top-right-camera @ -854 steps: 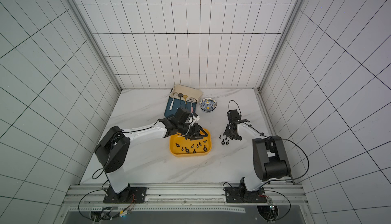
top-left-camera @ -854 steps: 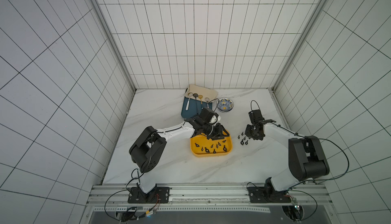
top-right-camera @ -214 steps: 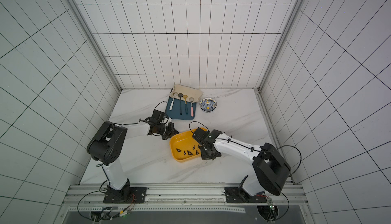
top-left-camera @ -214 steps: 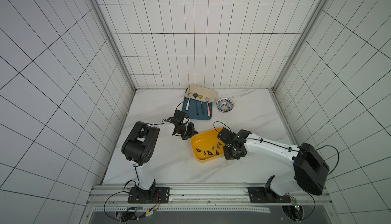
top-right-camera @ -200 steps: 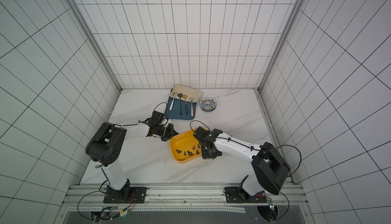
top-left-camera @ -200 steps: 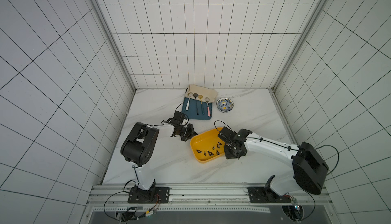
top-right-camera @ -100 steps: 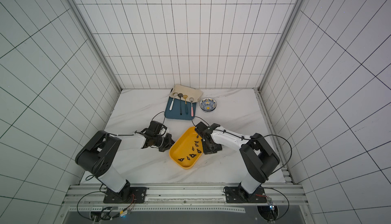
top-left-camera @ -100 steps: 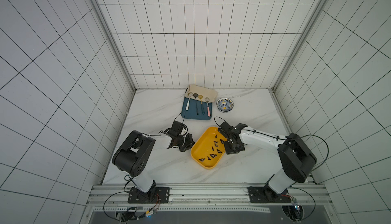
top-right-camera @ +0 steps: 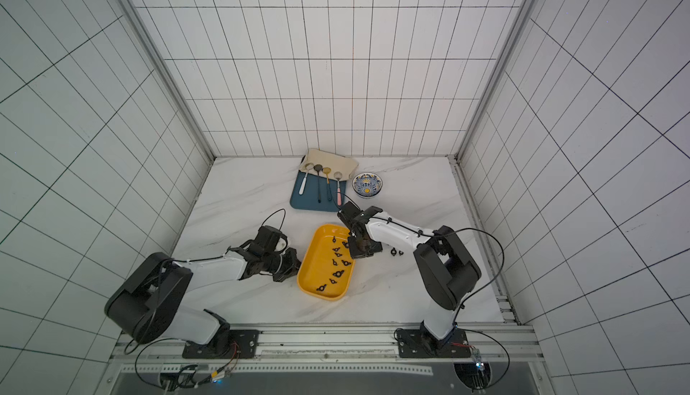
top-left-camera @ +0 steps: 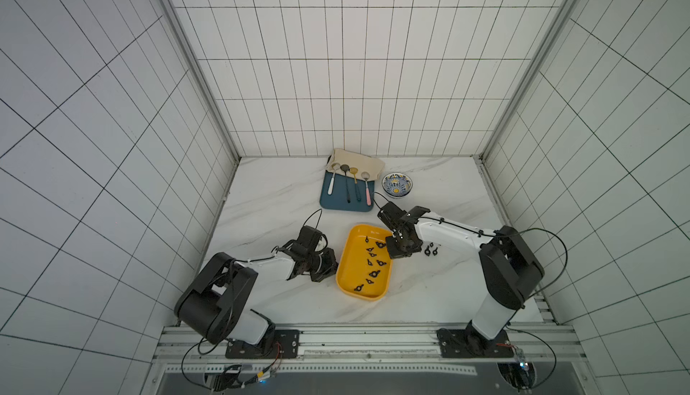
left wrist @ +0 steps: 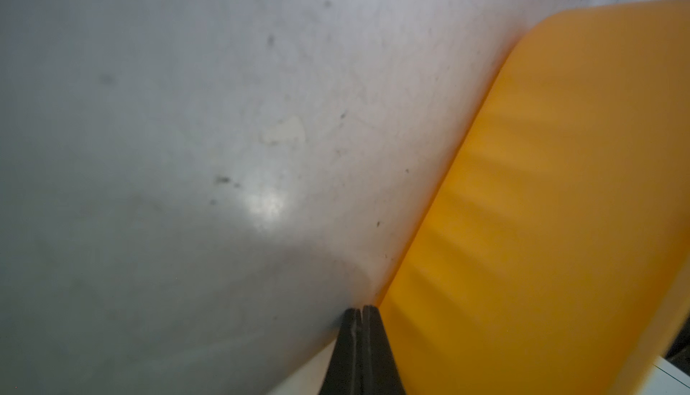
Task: Take out the wing nut from the storage box
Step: Adjust the storage box at the center of the board.
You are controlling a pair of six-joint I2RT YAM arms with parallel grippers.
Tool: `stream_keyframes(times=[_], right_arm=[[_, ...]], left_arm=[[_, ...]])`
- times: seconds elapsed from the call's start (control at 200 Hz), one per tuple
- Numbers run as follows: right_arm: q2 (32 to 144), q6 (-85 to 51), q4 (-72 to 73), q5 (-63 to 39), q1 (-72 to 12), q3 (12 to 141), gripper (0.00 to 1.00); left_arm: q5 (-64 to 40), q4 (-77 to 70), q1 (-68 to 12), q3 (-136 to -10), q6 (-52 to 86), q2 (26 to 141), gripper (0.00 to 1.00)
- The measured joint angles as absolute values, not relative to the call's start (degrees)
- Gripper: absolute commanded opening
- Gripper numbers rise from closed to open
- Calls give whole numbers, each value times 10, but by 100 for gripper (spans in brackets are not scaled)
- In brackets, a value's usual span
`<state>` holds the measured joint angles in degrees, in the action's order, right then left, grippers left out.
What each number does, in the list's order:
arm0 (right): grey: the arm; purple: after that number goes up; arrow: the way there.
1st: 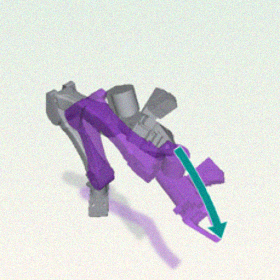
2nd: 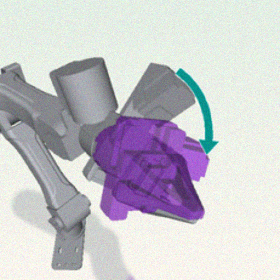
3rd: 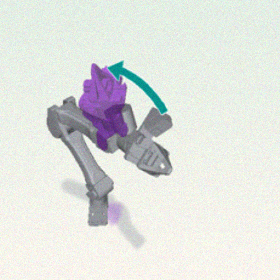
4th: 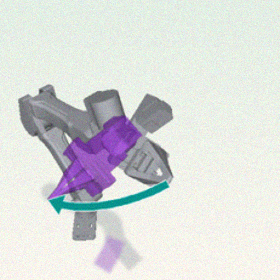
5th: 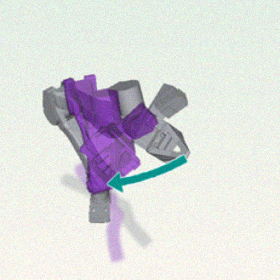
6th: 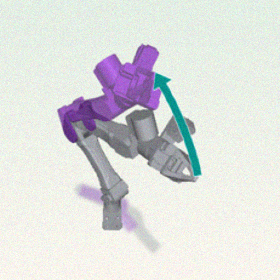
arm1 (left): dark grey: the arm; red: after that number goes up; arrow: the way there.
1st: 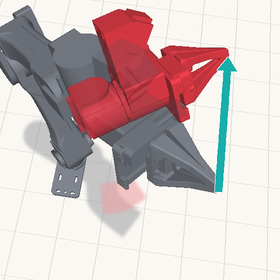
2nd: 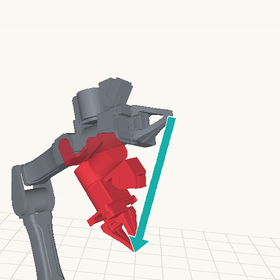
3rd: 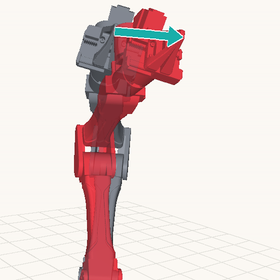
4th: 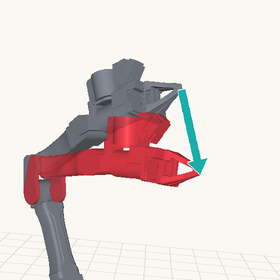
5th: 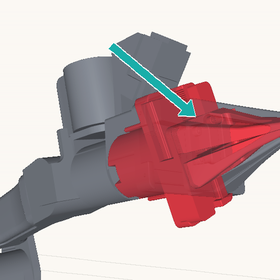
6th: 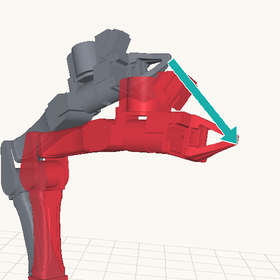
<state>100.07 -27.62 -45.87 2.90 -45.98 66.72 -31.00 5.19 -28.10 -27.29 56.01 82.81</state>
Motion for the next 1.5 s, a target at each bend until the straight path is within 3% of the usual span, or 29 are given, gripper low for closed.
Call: stream_keyframes(times=[0.585, 0.875, 1.501], right_arm=[[1087, -227, -452, 0, -457, 801, 0], [1118, -208, -440, -26, -457, 849, 1], [1147, -176, -429, -48, -457, 915, 2]], left_arm=[[-289, 114, -289, -218, 579, 701, 0], [-288, 116, -333, -193, 595, 668, 0], [-276, 70, -423, -197, 630, 715, 0]])
